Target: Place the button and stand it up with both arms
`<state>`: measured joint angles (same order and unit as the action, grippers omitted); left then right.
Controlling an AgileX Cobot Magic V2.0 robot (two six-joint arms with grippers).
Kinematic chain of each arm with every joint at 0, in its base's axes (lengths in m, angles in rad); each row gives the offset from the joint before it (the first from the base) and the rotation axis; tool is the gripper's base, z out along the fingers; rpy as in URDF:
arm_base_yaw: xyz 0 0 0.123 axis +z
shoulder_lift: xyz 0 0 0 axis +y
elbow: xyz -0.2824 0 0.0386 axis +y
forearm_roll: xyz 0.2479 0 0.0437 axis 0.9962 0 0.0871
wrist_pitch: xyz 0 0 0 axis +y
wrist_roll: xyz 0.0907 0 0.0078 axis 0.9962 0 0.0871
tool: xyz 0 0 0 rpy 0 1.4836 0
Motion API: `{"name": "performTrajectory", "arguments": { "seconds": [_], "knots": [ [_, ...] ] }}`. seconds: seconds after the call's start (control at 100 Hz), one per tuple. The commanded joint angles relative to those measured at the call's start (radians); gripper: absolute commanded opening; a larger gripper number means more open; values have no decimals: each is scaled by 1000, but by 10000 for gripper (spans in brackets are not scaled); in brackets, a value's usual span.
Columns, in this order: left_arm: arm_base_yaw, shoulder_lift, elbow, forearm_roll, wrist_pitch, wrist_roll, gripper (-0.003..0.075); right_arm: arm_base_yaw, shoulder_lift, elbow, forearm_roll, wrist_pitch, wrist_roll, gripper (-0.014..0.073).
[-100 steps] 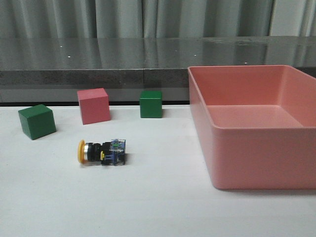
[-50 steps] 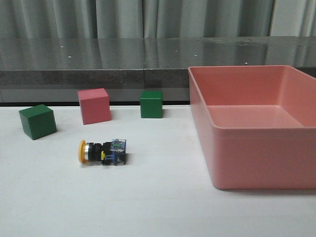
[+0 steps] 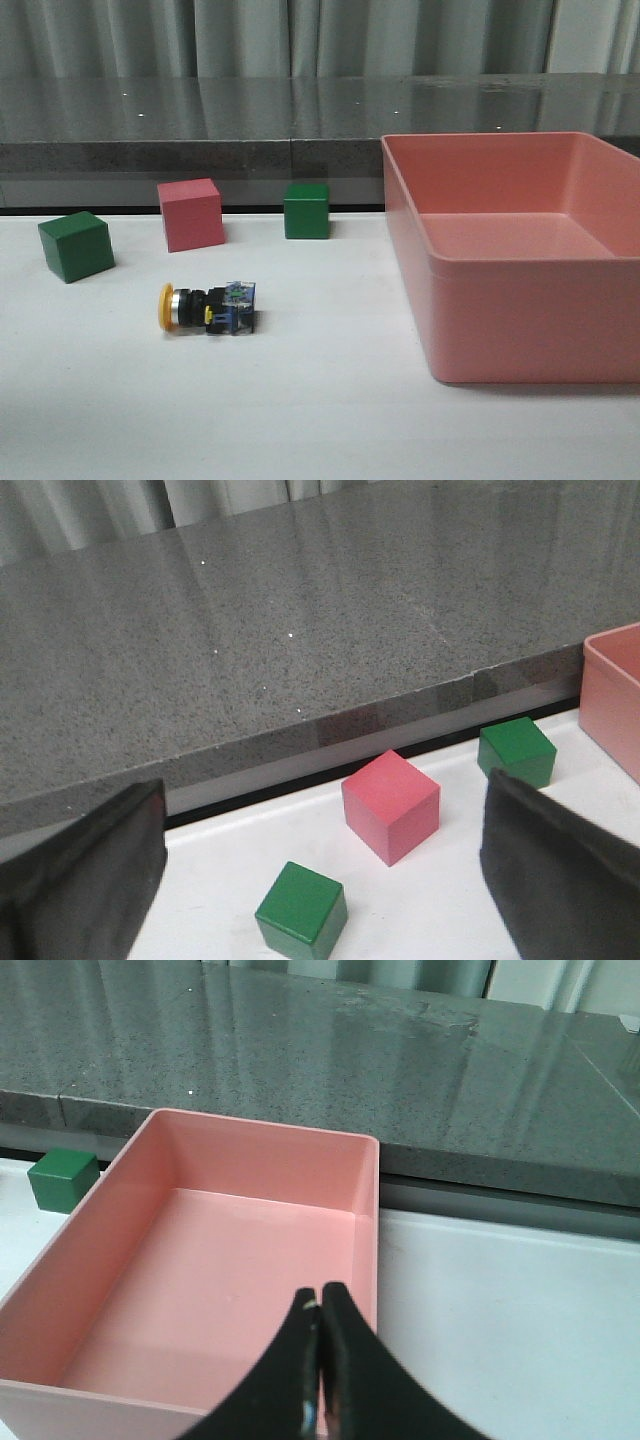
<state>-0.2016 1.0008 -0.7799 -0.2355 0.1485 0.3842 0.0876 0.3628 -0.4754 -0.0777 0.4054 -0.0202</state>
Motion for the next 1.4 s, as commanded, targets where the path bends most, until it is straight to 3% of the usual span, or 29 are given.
{"name": "performTrajectory", "arguments": {
  "seconds": [0.0,0.19,0.32,0.56,1.39],
  "knots": [
    [-10,38,-38,-68,-87,-4,648,-4,7,-27,-14,-86,0,-113],
    [-10,157,-40,11,-207,3,620,-4,7,-27,-14,-86,0,-113],
    [-10,236,-63,103,-193,3,620,-4,7,-27,-14,-84,0,-113],
    [-10,337,-120,134,-134,3,620,-4,7,-27,-14,-84,0,-113],
    [-120,340,-133,169,-100,44,620,-4,7,-27,-14,-84,0,-113]
  ]
}}
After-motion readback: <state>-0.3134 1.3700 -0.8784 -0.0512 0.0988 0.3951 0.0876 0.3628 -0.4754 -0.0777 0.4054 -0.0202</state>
